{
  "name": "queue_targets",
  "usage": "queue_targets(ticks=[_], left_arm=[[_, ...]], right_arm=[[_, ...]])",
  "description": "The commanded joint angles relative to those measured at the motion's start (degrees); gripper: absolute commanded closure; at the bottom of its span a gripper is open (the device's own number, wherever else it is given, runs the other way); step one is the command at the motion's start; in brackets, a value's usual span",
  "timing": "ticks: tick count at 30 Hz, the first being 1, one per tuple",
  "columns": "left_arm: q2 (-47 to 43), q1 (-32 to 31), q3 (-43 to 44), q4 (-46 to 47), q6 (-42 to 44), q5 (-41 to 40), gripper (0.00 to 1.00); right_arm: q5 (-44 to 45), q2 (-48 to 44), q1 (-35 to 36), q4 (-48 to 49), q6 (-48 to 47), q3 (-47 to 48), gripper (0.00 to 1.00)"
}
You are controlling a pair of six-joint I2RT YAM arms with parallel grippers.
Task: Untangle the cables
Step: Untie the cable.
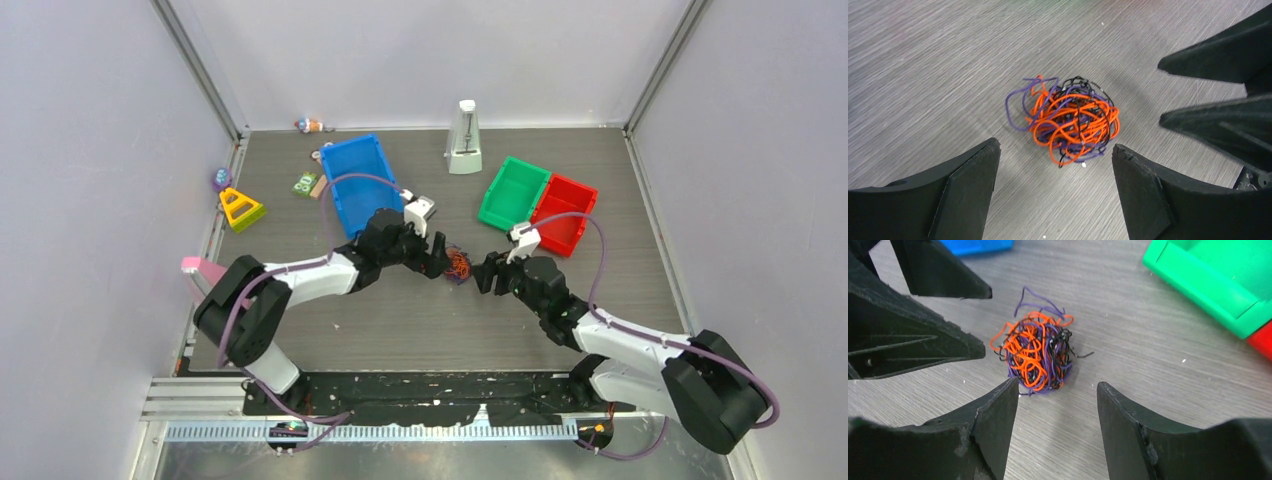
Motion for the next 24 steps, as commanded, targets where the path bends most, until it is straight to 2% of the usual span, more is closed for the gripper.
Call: queue_targets(ticks=[1, 3, 5, 8, 9, 12, 13, 17, 21, 23, 24], left_arm=[[4.6, -1.35, 6.66, -5.39, 0.75, 2.08, 0.17], [7.71, -1.4, 9.31, -8.51, 0.22, 3.09, 0.21], [9.67, -1.16, 11.22, -9.54, -0.98, 4.97, 0.29], [11.21, 0.53, 10.67, -5.8, -4.24, 9.3, 0.59], [11.54, 1.32, 10.17, -4.83, -5.2, 10.46, 0.73], [11.33, 2.35, 9.04, -1.83, -6.86, 12.95, 0.95], [10.97, 2.35, 8.76, -1.44, -6.79, 13.07, 1.0], [9.36, 2.39, 7.55, -0.32, -6.61, 12.93, 1.0], [7.52, 2.5, 6.11, 0.36, -6.06, 12.22, 1.0], [6.33, 2.5, 5.08, 1.11, -5.85, 11.72, 1.0], [5.42, 2.55, 4.29, 1.69, -5.82, 11.25, 1.0]], right_arm=[[-3.24, 3.86, -0.34, 0.03, 0.87, 3.34, 0.36], [-5.68, 6.68, -0.4, -0.17, 0.87, 4.8, 0.35], [-7.85, 9.22, -0.41, -0.48, 0.77, 6.92, 0.35], [-9.55, 12.12, -0.42, -0.15, 0.64, 8.4, 0.36], [-9.96, 12.61, -0.41, 0.17, 0.53, 8.86, 0.37], [-12.21, 15.83, -0.43, 0.73, 0.46, 10.28, 0.4], [-12.41, 16.71, -0.42, 0.26, 0.52, 11.53, 0.43], [-12.0, 20.4, -0.41, -2.63, 0.9, 14.15, 0.53], [-7.78, 19.4, -0.45, -4.23, 1.26, 13.85, 0.57], [-5.11, 19.62, -0.61, -6.55, 1.43, 14.61, 0.69], [-1.76, 19.56, -0.69, -7.69, 1.58, 15.29, 0.81]])
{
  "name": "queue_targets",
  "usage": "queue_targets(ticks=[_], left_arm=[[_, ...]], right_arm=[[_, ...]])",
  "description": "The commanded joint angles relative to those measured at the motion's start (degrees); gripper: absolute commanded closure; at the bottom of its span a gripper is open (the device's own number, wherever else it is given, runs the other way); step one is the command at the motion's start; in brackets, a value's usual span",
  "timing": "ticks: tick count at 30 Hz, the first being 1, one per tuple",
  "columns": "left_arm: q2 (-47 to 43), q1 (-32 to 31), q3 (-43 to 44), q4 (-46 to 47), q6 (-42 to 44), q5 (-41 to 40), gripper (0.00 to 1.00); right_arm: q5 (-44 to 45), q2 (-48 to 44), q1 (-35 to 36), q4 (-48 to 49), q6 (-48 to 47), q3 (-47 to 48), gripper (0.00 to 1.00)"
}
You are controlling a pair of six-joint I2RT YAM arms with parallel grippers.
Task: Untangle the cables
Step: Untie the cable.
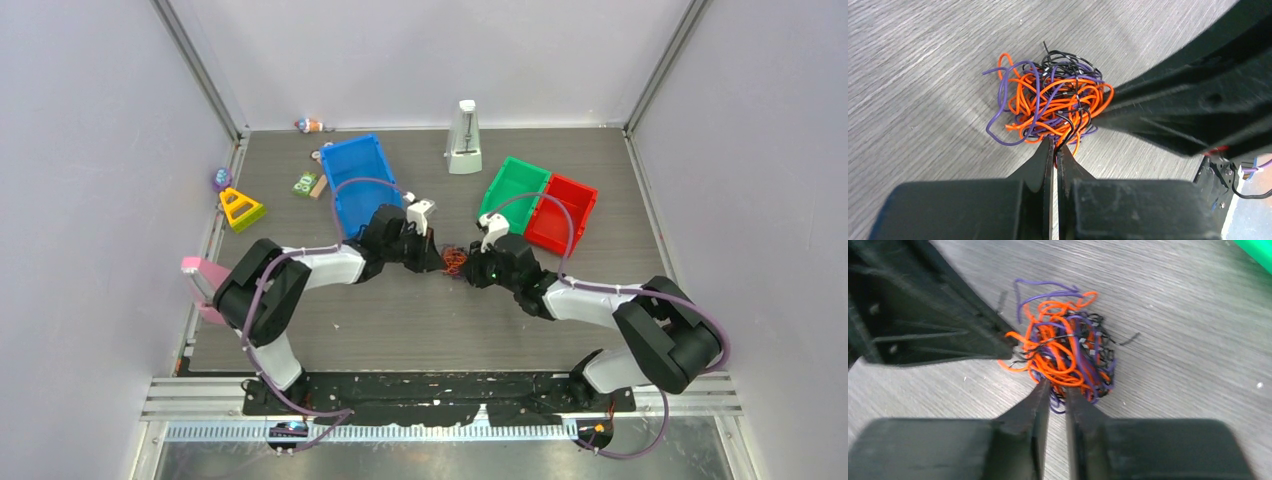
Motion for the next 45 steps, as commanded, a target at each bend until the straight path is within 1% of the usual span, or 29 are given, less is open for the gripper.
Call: queue_targets(ticks=[1, 2, 4, 8, 9, 12, 13, 14, 15, 16, 17, 19, 20, 21, 22, 23, 25, 28, 29, 30, 32, 33, 34, 36, 38, 42, 43, 44, 45], left_arm=[[-6.26, 0.03, -2.82, 5.05, 0.54, -0.41, 1.0], [-7.5, 0.07, -3.97, 6.07, 0.78, -1.23, 1.0], [-10.36, 0.14, -6.49, 7.63, 1.3, -3.92, 1.0], [-17.05, 0.92, -11.74, 10.26, 0.68, -11.54, 1.0], [-18.35, 1.34, -13.04, 10.58, 0.0, -13.6, 1.0], [-22.15, 2.45, -17.06, 13.12, -1.23, -18.24, 1.0], [-23.42, 2.6, -18.04, 13.82, -1.32, -19.81, 1.0], [-24.41, 2.55, -18.88, 13.32, -1.33, -21.64, 1.0], [-25.28, 2.61, -19.34, 13.02, -1.23, -22.71, 1.0], [-25.62, 2.58, -19.54, 12.89, -0.71, -23.28, 1.0], [-25.48, 2.61, -19.26, 12.14, -0.33, -23.38, 1.0], [-24.51, 2.61, -17.96, 11.26, 0.31, -21.49, 1.0], [-23.86, 2.56, -17.36, 11.39, 0.55, -19.88, 1.0], [-22.99, 2.58, -16.73, 11.59, 0.59, -18.36, 1.0], [-22.28, 2.55, -16.22, 11.46, 0.61, -17.06, 1.0], [-21.34, 2.55, -15.72, 11.28, 0.46, -16.53, 1.0], [-20.55, 2.62, -15.1, 10.65, 0.38, -15.73, 1.0], [-19.75, 2.6, -14.09, 9.22, 0.42, -15.37, 1.0], [-19.51, 2.55, -13.62, 8.08, 0.41, -15.99, 0.96], [-19.27, 2.6, -13.15, 6.98, 0.21, -16.95, 0.84], [-18.45, 2.59, -12.12, 3.82, -0.76, -20.02, 0.52], [-17.9, 2.65, -11.57, 2.78, -0.84, -20.57, 0.41], [-17.17, 2.7, -10.98, 1.95, -0.46, -20.56, 0.32], [-15.03, 2.71, -8.96, -0.34, -0.09, -20.23, 0.23], [-11.92, 2.66, -5.02, -3.95, 0.22, -19.2, 0.21], [-4.49, 2.63, 1.6, -11.95, -0.16, -18.32, 0.21], [-3.2, 2.6, 3.06, -13.59, -0.1, -18.08, 0.24], [-2.1, 2.65, 4.2, -14.79, 0.09, -17.06, 0.31], [-1.21, 2.7, 5.06, -15.53, 0.34, -15.85, 0.43]], right_arm=[[9.26, -1.44, -0.52, -5.29, 1.34, 3.21, 0.87], [13.01, -2.0, -0.67, -6.0, 1.51, 2.97, 0.93], [16.37, -4.83, -1.32, -6.06, 2.27, 0.99, 0.94], [21.38, -12.81, -2.82, -3.49, 3.94, -4.0, 0.95], [22.46, -13.66, -3.33, -3.87, 4.56, -4.49, 0.95], [30.84, -16.73, -4.2, -6.92, 7.14, -5.49, 0.94], [32.16, -17.2, -4.75, -8.37, 8.19, -5.63, 0.94], [33.02, -18.23, -5.07, -8.91, 8.41, -6.05, 0.91], [32.54, -18.7, -5.54, -8.47, 8.24, -6.35, 0.74], [30.5, -19.4, -5.7, -6.52, 7.73, -7.21, 0.55], [29.22, -19.63, -5.72, -5.61, 6.85, -7.64, 0.26], [24.87, -19.74, -5.75, -3.56, 5.88, -8.35, 0.06], [23.64, -19.24, -5.73, -2.15, 4.91, -8.46, 0.04], [20.08, -18.89, -5.73, -1.4, 4.31, -8.44, 0.02], [17.94, -17.8, -5.75, 0.65, 2.78, -8.24, 0.01], [12.85, -17.21, -5.74, 1.98, 2.15, -8.11, 0.03], [6.16, -13.46, -5.73, 5.87, 1.03, -7.52, 0.06], [-0.79, -9.12, -5.27, 8.72, 0.03, -5.09, 0.09], [-2.31, -7.18, -4.49, 8.96, -0.24, -3.69, 0.11], [-2.52, -6.18, -3.62, 8.89, -0.86, -2.93, 0.11], [-2.29, -3.3, -2.12, 8.27, -1.19, -0.73, 0.14], [-2.64, -1.73, -1.73, 8.25, -1.07, 0.45, 0.15], [-2.86, -1.17, -1.66, 8.54, -0.52, 0.81, 0.17], [-2.72, -0.04, -1.61, 9.57, 0.14, 1.28, 0.18], [-2.31, 0.59, -1.6, 10.36, 0.23, 1.29, 0.19], [-2.47, 1.79, -1.6, 12.17, 1.18, 0.89, 0.18], [-2.69, 2.04, -1.64, 12.33, 1.27, 0.99, 0.18], [-3.2, 2.59, -1.62, 12.39, 1.35, 1.34, 0.18], [-3.41, 2.83, -1.6, 12.36, 1.62, 1.48, 0.19]])
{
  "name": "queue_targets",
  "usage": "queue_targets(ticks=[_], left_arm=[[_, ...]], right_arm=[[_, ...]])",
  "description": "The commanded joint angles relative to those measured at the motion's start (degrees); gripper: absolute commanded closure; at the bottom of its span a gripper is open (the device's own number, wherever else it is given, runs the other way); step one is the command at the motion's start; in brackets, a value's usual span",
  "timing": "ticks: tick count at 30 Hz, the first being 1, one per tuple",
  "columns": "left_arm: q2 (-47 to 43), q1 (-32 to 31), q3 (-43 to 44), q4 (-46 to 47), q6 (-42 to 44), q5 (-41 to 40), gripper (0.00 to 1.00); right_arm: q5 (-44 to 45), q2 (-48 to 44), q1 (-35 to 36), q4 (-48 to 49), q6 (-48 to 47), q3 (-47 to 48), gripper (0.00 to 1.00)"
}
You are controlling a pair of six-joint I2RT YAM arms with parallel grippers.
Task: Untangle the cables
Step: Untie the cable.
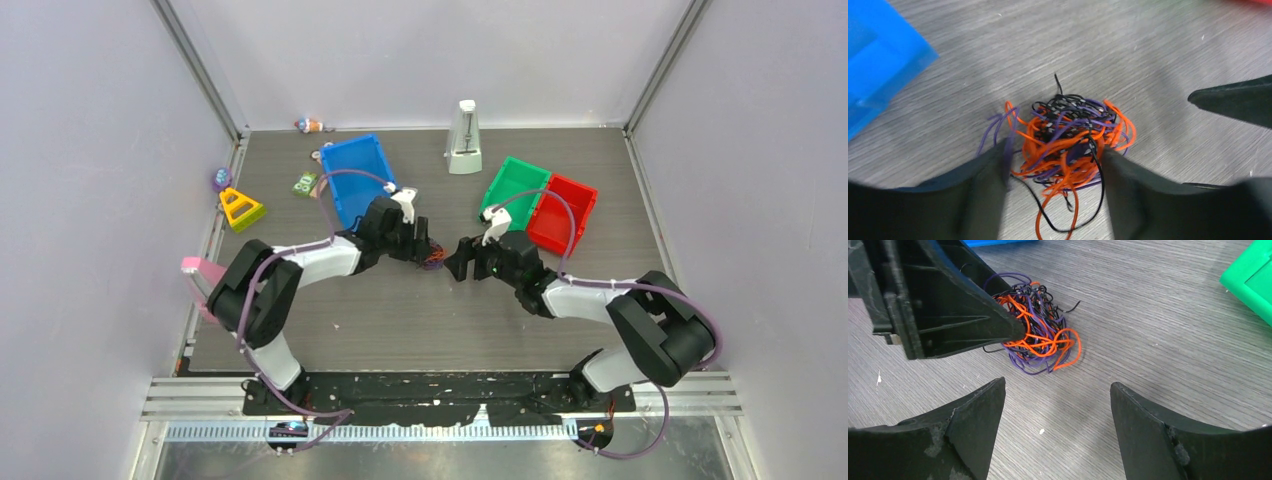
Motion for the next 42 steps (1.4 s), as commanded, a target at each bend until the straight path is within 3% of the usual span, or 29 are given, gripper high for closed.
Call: queue_targets(ticks=[1, 3, 4, 9, 14, 20, 24, 34, 36, 37, 42], left_arm=[[3.57, 0.26, 5.02, -7.87, 0.93, 3.98, 0.59], [3.75, 0.24, 5.4, -7.27, 1.39, 6.73, 0.94], [2.97, 0.22, 4.33, -5.83, 1.57, 8.1, 1.0], [-2.56, 0.25, -2.62, 8.04, 0.64, 16.97, 1.0], [-4.19, 0.36, -5.0, 14.28, -0.92, 22.6, 1.0], [-6.63, 2.02, -10.59, 27.28, -5.65, 26.22, 1.0], [-7.05, 2.93, -11.8, 30.31, -7.05, 28.18, 1.0], [-6.89, 3.01, -13.0, 36.2, -9.55, 31.95, 1.0], [-7.51, 3.07, -13.31, 35.8, -9.3, 30.64, 1.0], [-8.16, 3.21, -13.61, 34.81, -8.84, 29.39, 1.0], [-13.84, 7.11, -18.35, 29.77, -8.44, 17.89, 1.0]], right_arm=[[-1.9, 1.31, 0.11, 3.88, 0.8, 1.9, 0.19], [-2.1, 0.78, 0.11, 4.14, 0.96, 1.54, 0.2], [-2.12, 0.41, 0.11, 4.34, 0.94, 1.33, 0.2], [-1.93, -4.23, 0.11, 5.61, -0.14, -0.96, 0.21], [-2.02, -6.9, -0.18, 6.46, -0.45, -2.56, 0.3], [-6.33, -7.25, -0.59, 8.23, 0.54, -4.04, 0.24], [-8.97, -8.85, -0.64, 10.64, 1.01, -5.89, 0.25], [-20.01, -5.41, -0.95, 17.38, 3.6, -5.3, 0.62], [-19.4, -5.35, -1.11, 16.44, 3.72, -4.94, 0.8], [-17.3, -6.2, -1.25, 15.83, 3.77, -5.03, 0.9], [1.16, -13.32, -6.2, 8.07, 6.63, -9.41, 0.95]])
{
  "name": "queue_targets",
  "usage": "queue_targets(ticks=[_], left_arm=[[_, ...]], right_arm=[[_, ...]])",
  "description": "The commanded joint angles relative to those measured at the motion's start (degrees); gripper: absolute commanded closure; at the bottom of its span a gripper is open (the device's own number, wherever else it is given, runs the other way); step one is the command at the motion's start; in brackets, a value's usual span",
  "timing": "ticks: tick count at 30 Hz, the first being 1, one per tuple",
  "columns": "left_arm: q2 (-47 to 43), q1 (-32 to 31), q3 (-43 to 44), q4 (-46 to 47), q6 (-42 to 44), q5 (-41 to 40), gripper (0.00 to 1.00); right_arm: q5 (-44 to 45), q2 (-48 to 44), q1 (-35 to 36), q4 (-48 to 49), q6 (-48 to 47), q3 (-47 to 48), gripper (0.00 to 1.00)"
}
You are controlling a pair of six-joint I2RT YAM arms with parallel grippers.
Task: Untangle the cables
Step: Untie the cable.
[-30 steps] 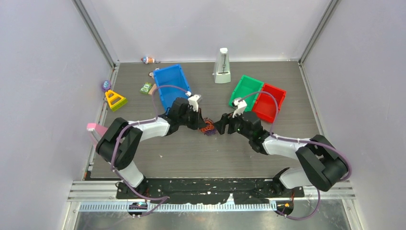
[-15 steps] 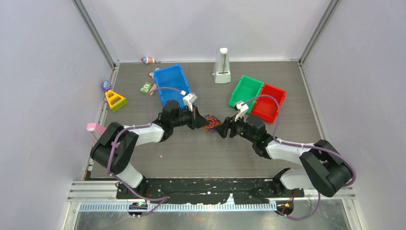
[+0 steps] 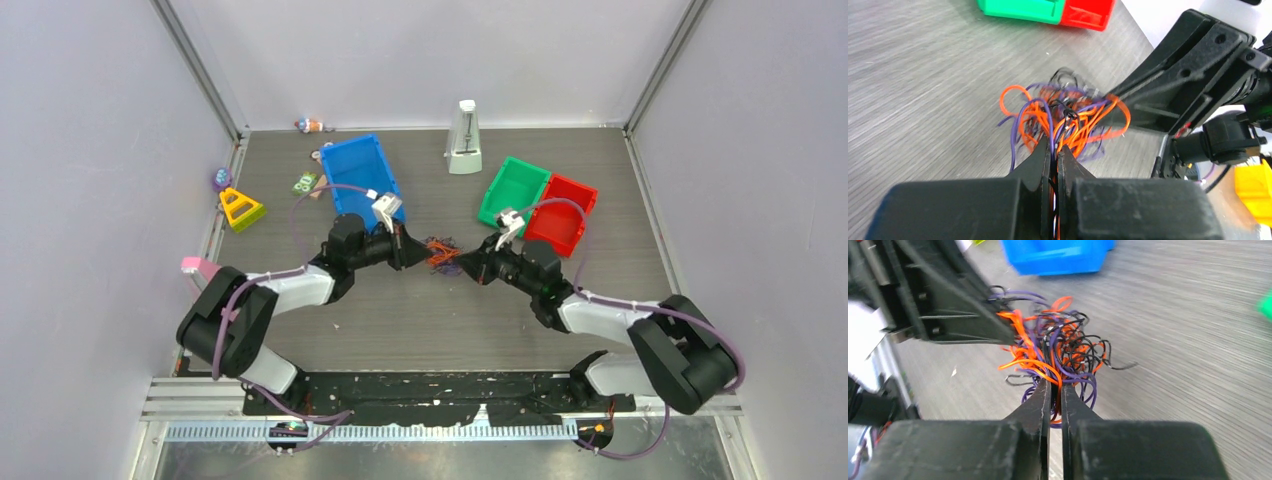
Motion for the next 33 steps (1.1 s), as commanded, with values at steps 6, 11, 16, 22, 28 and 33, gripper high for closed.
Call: queue_targets(ticks=[6, 11, 16, 22, 28, 33], left_arm=[[-12.89, 6.18, -6.45, -8.99, 1.07, -23.0, 1.0], [-18.32, 6.18, -9.17, -12.14, 1.06, -34.46, 1.0], [-28.36, 6.18, -14.14, -15.73, 0.13, -50.89, 1.0], [-27.33, 5.83, -12.66, -10.93, 7.14, -35.37, 0.88], [-18.78, -4.44, -4.79, -10.92, 17.08, -23.6, 0.19], [-13.65, -6.52, -0.86, -11.94, 19.18, -16.93, 0.16]], right_arm=[[33.17, -18.08, -11.24, -15.52, 8.9, -7.13, 0.94], [36.22, -21.02, -11.31, -19.79, 8.58, -7.09, 0.95], [48.01, -24.62, -11.29, -27.39, 12.58, -6.55, 0.94], [18.07, -21.35, -11.21, -9.48, 3.55, -8.19, 0.95], [-5.04, -6.58, -7.87, 2.63, 2.14, -3.15, 0.95], [-7.15, -4.77, -2.58, 0.85, -1.3, 0.0, 0.95]])
